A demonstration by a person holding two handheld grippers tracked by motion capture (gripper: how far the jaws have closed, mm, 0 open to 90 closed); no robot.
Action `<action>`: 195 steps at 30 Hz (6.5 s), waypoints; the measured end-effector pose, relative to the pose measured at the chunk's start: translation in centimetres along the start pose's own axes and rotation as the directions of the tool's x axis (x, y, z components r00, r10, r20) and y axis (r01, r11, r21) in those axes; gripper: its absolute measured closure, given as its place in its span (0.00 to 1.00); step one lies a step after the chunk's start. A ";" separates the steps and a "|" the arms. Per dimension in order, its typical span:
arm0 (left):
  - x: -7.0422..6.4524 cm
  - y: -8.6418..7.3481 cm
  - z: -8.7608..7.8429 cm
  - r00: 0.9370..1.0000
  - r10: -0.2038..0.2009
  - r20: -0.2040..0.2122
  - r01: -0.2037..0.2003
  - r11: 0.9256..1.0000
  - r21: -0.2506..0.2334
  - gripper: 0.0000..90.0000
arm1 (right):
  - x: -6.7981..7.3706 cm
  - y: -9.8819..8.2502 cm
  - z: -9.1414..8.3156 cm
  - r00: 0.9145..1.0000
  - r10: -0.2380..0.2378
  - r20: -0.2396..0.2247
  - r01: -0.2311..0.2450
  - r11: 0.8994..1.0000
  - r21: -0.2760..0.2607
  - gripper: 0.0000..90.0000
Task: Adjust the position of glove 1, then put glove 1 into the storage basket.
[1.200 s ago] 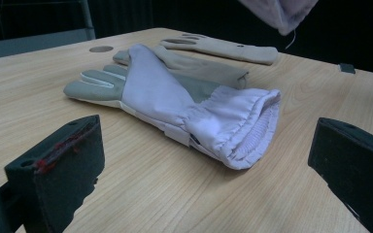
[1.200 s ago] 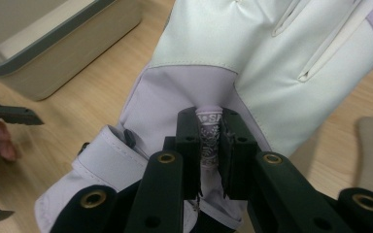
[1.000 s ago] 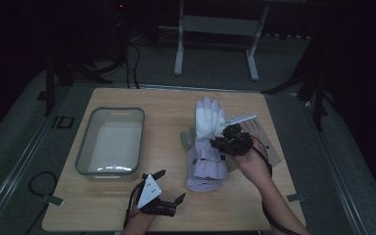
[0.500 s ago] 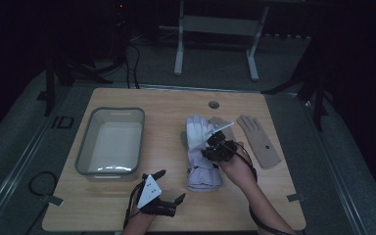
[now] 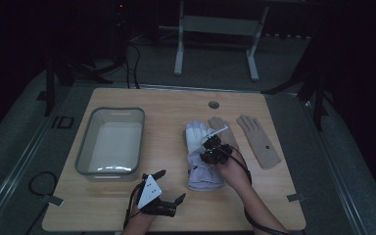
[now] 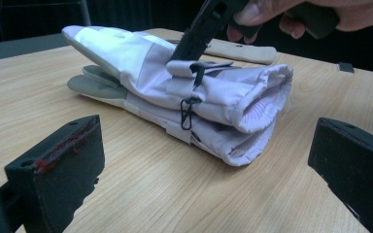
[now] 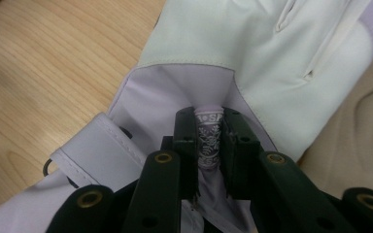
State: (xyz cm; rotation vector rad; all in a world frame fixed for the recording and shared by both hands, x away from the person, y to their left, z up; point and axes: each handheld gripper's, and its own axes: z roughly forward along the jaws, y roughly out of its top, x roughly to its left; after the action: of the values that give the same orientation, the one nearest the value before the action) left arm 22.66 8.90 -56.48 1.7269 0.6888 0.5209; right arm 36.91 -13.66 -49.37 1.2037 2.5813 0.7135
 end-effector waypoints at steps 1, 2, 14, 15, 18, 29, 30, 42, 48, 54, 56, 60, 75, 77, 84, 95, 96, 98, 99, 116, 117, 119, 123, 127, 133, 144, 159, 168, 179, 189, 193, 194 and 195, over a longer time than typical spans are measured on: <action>0.0 0.0 0.0 1.000 -0.001 0.000 0.001 1.000 0.000 0.00 | 0.1 0.0 0.2 1.000 -0.007 0.000 0.007 1.000 -0.002 0.87; 0.0 0.0 0.0 1.000 -0.002 0.000 0.002 1.000 -0.001 0.00 | 0.3 -0.1 0.3 1.000 -0.009 0.002 0.009 1.000 -0.001 0.87; 0.0 0.0 0.0 1.000 -0.003 0.002 0.003 1.000 -0.001 0.00 | 2.5 1.2 1.2 0.998 -0.054 -0.026 0.053 0.998 -0.015 0.83; 0.0 0.0 0.0 1.000 -0.003 0.004 0.003 1.000 -0.001 0.00 | 2.4 1.1 1.2 0.998 -0.057 -0.026 0.056 0.998 -0.021 0.80; 0.0 0.0 0.1 1.000 -0.008 -0.003 0.008 1.000 0.004 0.00 | 2.1 0.9 0.4 0.998 -0.043 -0.041 0.041 0.997 -0.064 0.69; 0.6 0.0 0.1 0.998 -0.062 -0.025 0.062 0.998 0.017 0.00 | -0.4 -0.3 -2.5 0.995 -0.046 -0.088 0.031 0.986 -0.166 0.27; 0.6 0.1 0.1 0.998 -0.061 -0.033 0.062 0.998 0.021 0.00 | -0.6 -0.5 -2.7 0.995 -0.050 -0.090 0.032 0.982 -0.184 0.24; 1.2 0.4 0.1 0.992 -0.112 -0.054 0.117 0.989 0.086 0.00 | -1.8 -3.8 -2.4 0.983 -0.139 -0.119 0.096 0.947 -0.307 0.15; 1.1 1.8 -0.1 0.988 -0.153 -0.011 0.153 0.984 0.094 0.00 | -2.0 -4.6 -3.3 0.982 -0.105 -0.160 0.049 0.946 -0.320 0.15; 0.8 3.6 0.3 0.987 -0.158 0.036 0.152 0.980 0.129 0.00 | -2.2 -4.6 -4.3 0.985 -0.103 -0.140 0.052 0.943 -0.328 0.13; 0.6 4.3 0.5 0.989 -0.147 0.027 0.141 0.979 0.150 0.00 | -2.1 -4.5 -4.3 0.984 -0.110 -0.140 0.058 0.941 -0.333 0.16; 0.6 5.6 1.3 0.991 -0.132 0.002 0.130 0.973 0.191 0.00 | -2.4 -3.9 -4.0 0.990 -0.090 -0.104 0.051 0.944 -0.327 0.29; 1.3 6.8 3.5 0.981 -0.138 -0.134 0.171 0.945 0.278 0.44 | -2.2 -2.5 -1.8 0.988 -0.091 -0.123 0.043 0.937 -0.348 0.54; 1.3 6.2 4.1 0.976 -0.159 -0.145 0.198 0.930 0.309 0.44 | -2.2 -2.7 -1.5 0.988 -0.081 -0.132 0.031 0.939 -0.343 0.56; 0.8 4.3 5.3 0.973 -0.160 -0.169 0.216 0.892 0.398 0.44 | -2.7 -3.9 -0.1 0.986 -0.027 -0.163 -0.015 0.967 -0.253 0.55; 1.6 3.3 6.2 0.977 -0.168 -0.128 0.207 0.881 0.425 0.44 | -4.5 -4.2 2.9 0.939 0.109 -0.325 -0.149 0.984 -0.101 0.49; 1.7 3.3 6.3 0.978 -0.172 -0.121 0.208 0.880 0.426 0.44 | -4.7 -4.3 3.1 0.933 0.119 -0.340 -0.160 0.983 -0.093 0.48; 1.9 3.2 6.3 0.976 -0.187 -0.109 0.216 0.876 0.431 0.44 | -5.2 -4.4 3.5 0.914 0.146 -0.378 -0.188 0.979 -0.078 0.49; 2.0 3.1 6.3 0.976 -0.190 -0.104 0.217 0.876 0.431 0.44 | -5.3 -4.5 3.6 0.908 0.144 -0.394 -0.190 0.978 -0.081 0.49; 4.1 3.1 7.6 0.947 -0.319 -0.029 0.287 0.802 0.524 0.36 | 0.0 -4.9 1.5 0.994 -0.106 -0.033 0.097 0.973 -0.208 0.87; 4.3 3.2 7.7 0.945 -0.327 -0.010 0.281 0.795 0.538 0.38 | 0.1 -4.9 1.5 0.994 -0.104 -0.028 0.096 0.973 -0.208 0.87; 4.6 3.4 7.9 0.927 -0.374 0.025 0.296 0.772 0.562 0.49 | 0.2 -4.9 1.5 0.995 -0.102 -0.020 0.096 0.973 -0.209 0.87; 5.1 3.4 8.2 0.913 -0.405 0.059 0.298 0.756 0.583 0.58 | 0.4 -4.9 1.6 0.995 -0.096 -0.009 0.092 0.974 -0.205 0.87; 4.5 3.9 8.0 0.931 -0.362 0.048 0.271 0.773 0.573 0.71 | 0.5 -5.0 1.6 0.996 -0.090 0.002 0.088 0.973 -0.215 0.88; 4.0 4.7 7.9 0.947 -0.316 0.053 0.228 0.782 0.581 0.82 | 0.4 -5.5 1.1 0.997 -0.075 -0.009 0.070 0.967 -0.244 0.88; 4.4 6.5 7.2 0.945 -0.322 0.062 0.226 0.777 0.588 0.85 | 0.6 -4.5 -0.6 0.997 -0.073 -0.022 0.064 0.961 -0.268 0.89; 6.8 10.0 4.3 0.957 -0.285 0.056 0.198 0.781 0.592 0.85 | 2.3 -1.3 -2.6 0.996 -0.075 -0.044 0.057 0.944 -0.326 0.89; 8.4 12.0 2.1 0.972 -0.231 0.047 0.159 0.787 0.596 0.85 | 3.9 1.3 -3.3 0.994 -0.094 -0.054 0.070 0.933 -0.353 0.89; 10.6 13.7 -1.6 0.981 -0.190 0.025 0.142 0.807 0.573 0.85 | 6.3 4.7 -4.0 0.989 -0.129 -0.070 0.092 0.917 -0.388 0.89; 13.3 14.1 -5.2 0.978 -0.206 -0.027 0.186 0.809 0.558 0.85 | 9.3 8.2 -3.4 0.983 -0.167 -0.082 0.121 0.909 -0.399 0.89; 14.6 14.1 -6.8 0.979 -0.204 -0.033 0.187 0.806 0.562 0.84 | 10.7 9.5 -3.1 0.978 -0.189 -0.092 0.137 0.905 -0.402 0.89; 14.9 14.1 -7.1 0.978 -0.203 -0.036 0.188 0.803 0.566 0.84 | 11.1 9.9 -2.9 0.977 -0.190 -0.096 0.136 0.904 -0.404 0.89; 15.2 14.1 -7.4 0.978 -0.205 -0.041 0.192 0.802 0.566 0.84 | 11.5 10.2 -2.7 0.976 -0.192 -0.097 0.138 0.904 -0.405 0.89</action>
State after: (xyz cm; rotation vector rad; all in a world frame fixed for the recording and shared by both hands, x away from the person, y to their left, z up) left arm 31.35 22.01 -41.08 2.1752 1.0756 0.1448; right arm 35.22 -0.23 -41.66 0.8237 2.4330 1.2428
